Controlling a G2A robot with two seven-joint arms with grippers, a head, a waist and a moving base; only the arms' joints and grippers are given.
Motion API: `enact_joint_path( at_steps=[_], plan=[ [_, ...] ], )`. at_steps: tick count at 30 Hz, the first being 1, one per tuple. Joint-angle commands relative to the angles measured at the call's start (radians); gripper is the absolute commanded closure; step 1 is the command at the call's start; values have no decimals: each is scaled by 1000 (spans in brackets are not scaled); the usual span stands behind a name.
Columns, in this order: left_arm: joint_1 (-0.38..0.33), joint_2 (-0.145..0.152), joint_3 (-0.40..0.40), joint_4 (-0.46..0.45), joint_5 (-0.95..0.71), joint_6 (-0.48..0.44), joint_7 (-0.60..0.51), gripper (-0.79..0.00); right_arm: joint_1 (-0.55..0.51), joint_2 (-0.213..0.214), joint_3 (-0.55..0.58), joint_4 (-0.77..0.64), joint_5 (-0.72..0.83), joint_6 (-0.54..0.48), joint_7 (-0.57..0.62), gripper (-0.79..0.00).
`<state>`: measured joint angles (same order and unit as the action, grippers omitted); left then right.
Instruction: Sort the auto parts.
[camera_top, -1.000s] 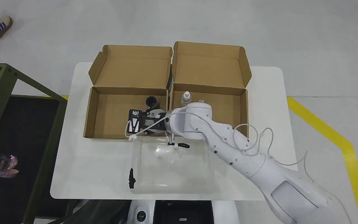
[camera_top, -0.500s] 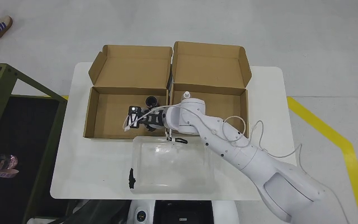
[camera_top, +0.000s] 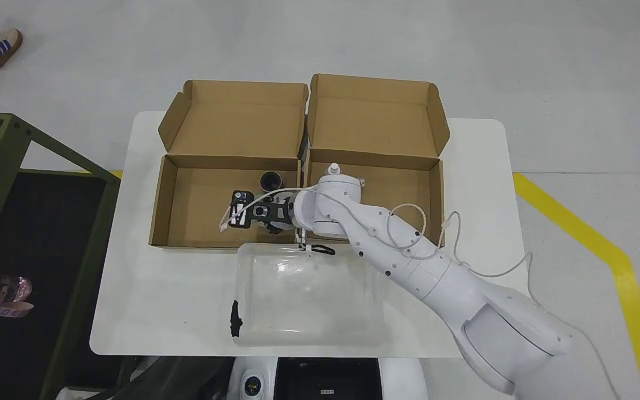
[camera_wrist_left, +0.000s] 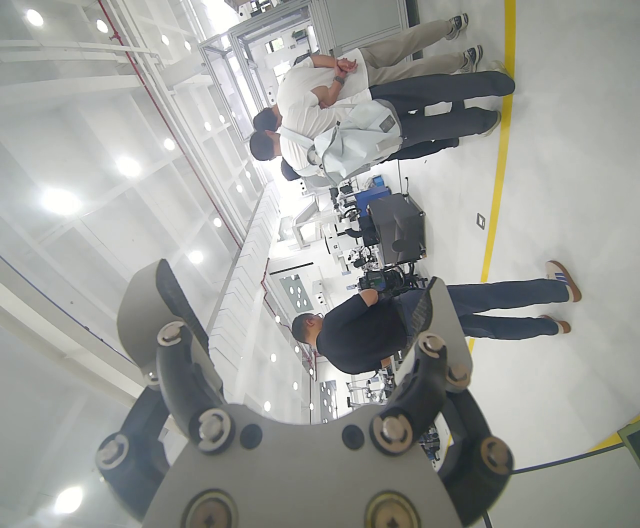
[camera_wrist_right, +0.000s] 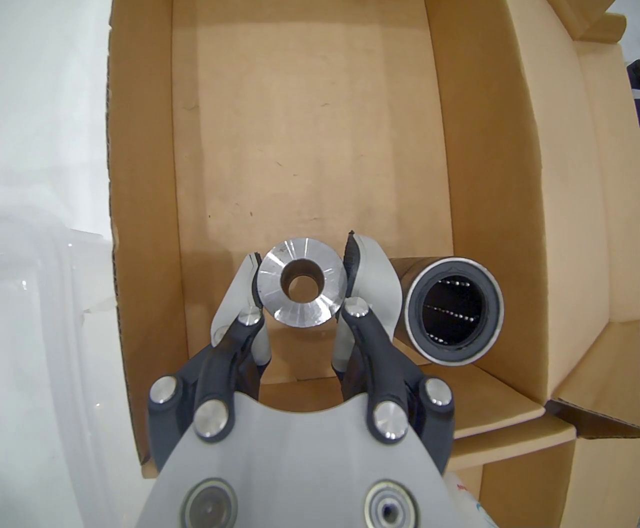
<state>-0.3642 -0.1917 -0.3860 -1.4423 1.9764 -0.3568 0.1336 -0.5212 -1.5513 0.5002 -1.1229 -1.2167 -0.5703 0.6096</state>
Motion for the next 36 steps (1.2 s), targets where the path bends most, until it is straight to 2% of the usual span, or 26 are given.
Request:
enact_joint_path(
  at_steps=[1,10,13,23,29,36],
  plan=[
    [0,0,0,0,0,0,0,-785,2,-4,-2,9,-4,-1,8,0],
    [0,0,0,0,0,0,0,-785,5,-21,-3,38,-22,-6,28,-3],
    [0,0,0,0,0,0,0,-785,4,-24,-1,43,-24,-11,32,-83],
    [0,0,0,0,0,0,0,-785,-8,-29,15,35,-33,-33,49,-280],
    [0,0,0,0,0,0,0,-785,-15,-27,33,9,-40,-42,69,-336],
    [0,0,0,0,0,0,0,-785,-29,-22,56,-68,-41,-61,72,-351]
  ],
)
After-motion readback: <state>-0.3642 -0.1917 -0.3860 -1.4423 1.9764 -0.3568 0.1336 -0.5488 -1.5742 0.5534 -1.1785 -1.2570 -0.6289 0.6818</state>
